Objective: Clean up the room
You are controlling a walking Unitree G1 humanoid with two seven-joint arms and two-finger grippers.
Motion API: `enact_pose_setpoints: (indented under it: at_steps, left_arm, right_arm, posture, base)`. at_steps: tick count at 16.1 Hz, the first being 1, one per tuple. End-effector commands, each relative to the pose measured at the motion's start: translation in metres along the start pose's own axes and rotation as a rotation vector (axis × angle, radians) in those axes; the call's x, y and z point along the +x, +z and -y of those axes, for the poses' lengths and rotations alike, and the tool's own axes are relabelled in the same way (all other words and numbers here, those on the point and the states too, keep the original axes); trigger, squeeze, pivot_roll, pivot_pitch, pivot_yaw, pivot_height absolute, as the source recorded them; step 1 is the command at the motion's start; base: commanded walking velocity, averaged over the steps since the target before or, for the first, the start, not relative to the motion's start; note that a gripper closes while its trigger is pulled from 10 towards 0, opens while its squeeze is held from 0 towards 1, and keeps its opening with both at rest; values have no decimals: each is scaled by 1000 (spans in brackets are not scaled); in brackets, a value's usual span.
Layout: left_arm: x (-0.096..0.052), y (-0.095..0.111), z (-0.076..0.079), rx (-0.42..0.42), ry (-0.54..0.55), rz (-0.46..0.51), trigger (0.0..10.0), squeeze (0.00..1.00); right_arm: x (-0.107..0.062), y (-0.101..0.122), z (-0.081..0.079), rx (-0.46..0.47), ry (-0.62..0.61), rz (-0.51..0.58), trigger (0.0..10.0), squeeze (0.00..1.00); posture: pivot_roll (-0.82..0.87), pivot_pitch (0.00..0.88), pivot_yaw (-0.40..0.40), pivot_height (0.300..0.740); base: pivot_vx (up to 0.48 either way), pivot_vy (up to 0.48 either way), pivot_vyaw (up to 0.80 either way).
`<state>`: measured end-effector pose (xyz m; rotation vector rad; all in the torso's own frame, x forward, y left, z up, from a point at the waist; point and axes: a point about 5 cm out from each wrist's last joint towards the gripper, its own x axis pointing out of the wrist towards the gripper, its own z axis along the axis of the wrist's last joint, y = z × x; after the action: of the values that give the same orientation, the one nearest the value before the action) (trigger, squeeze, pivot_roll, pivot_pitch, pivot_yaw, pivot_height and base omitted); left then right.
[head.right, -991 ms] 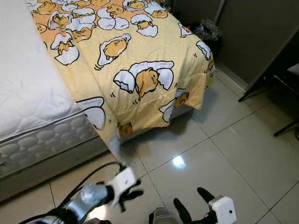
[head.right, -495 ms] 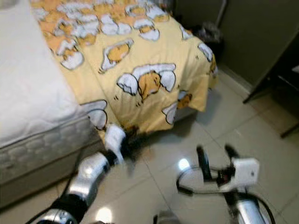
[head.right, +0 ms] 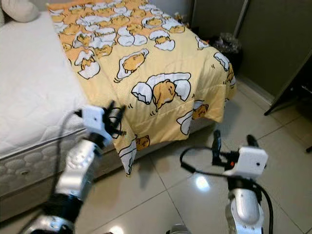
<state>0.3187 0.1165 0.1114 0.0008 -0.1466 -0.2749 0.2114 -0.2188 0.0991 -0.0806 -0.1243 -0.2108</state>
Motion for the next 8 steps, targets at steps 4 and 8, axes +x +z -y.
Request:
enact_pose_setpoints:
  at_steps: [4,8]
  left_arm:
    - [-1,-7,-13,18,15,-58,10000,1000]
    - [4,-14,-16,127,59,-111,10000,0]
  right_arm:
    - [10,-16,-6,22,-8,-58,10000,0]
    - [22,-18,-10,26,23,-55,10000,0]
  posture:
    - [-160,0,67,740]
    - [-138,0,44,740]
  base:
    - [0,0,-614]
    - [0,0,-578]
